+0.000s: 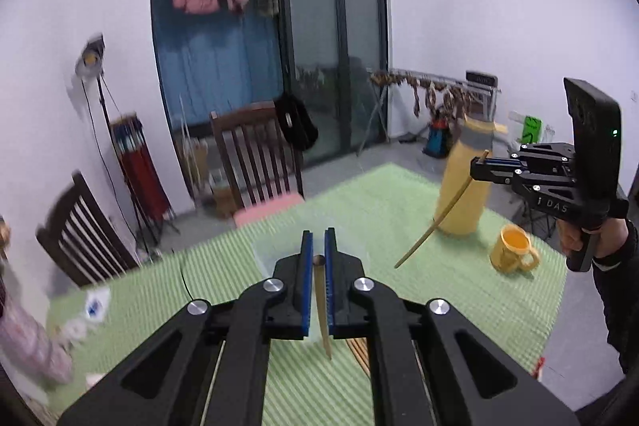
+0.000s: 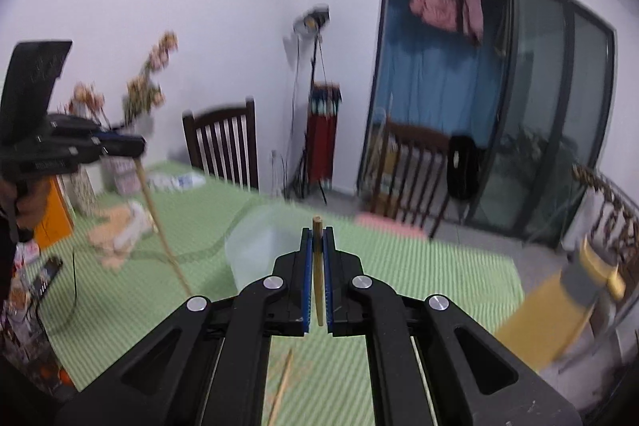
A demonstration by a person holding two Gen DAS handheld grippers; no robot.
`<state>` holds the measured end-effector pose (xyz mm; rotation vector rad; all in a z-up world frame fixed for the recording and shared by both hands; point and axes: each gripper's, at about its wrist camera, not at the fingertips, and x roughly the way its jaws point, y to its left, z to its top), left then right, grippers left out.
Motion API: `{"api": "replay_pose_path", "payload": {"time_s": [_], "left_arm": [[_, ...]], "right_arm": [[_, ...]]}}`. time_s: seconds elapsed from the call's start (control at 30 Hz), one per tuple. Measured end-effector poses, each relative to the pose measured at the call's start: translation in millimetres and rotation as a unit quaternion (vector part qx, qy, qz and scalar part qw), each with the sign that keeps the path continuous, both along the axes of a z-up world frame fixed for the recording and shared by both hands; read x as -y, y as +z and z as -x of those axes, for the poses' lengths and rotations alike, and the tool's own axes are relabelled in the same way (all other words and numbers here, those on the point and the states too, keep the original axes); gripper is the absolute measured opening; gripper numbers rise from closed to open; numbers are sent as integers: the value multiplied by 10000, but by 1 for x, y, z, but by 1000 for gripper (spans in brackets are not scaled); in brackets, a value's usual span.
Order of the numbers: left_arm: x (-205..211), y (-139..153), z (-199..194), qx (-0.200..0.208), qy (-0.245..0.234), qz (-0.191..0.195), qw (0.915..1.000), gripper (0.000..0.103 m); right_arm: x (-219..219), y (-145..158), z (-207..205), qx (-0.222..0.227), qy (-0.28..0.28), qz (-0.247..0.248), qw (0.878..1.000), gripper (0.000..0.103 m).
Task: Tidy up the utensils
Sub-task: 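Open both tools above the clear container to drop the chopsticks inside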
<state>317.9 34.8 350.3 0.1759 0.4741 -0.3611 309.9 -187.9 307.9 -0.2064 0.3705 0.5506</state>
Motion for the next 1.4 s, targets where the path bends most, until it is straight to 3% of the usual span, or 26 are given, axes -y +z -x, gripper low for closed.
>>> {"api": "replay_pose_path", "payload": {"time_s": [0.17,0.33,0.47,0.6,0.77,0.87,1.0,1.03,1.07,1.13,1.3,1.4], "left_arm": [[-2,60,-24,474,100,192,9986,2],[4,70,-66,570,285,217,9977,2],[18,21,-113,301,379,155,9987,2],[26,-49,-160,-148,604,-62,9980,2],[26,-90,-176,97,724,-8,9973,3],[21,-112,-175,62,770,66,9970,3],[9,-139,-158,-301,768,396,9958,5],[8,-146,-151,-469,766,399,9952,12],[8,-149,-145,-508,774,412,9949,26],[6,-154,-126,-482,741,485,9949,41],[-2,-162,-81,-589,1006,457,9921,42],[-13,-157,-42,-423,1089,596,9914,52]], "right_arm": [[-20,51,-25,381,172,-186,9990,5],[-48,45,-64,265,288,-87,9992,5],[-75,1,-107,-164,258,131,9994,5],[-89,-46,-148,-671,120,239,9974,5],[-91,-87,-171,-818,-43,239,9964,5],[-98,-106,-168,-897,81,531,9945,5],[-96,-117,-160,-1055,106,665,9921,7],[-93,-118,-157,-1135,117,629,9915,14],[-88,-117,-152,-1152,138,515,9919,30],[-81,-114,-142,-1105,76,429,9929,55],[-64,-105,-104,-964,24,433,9944,55],[-49,-96,-72,-837,-25,281,9961,61]]}}
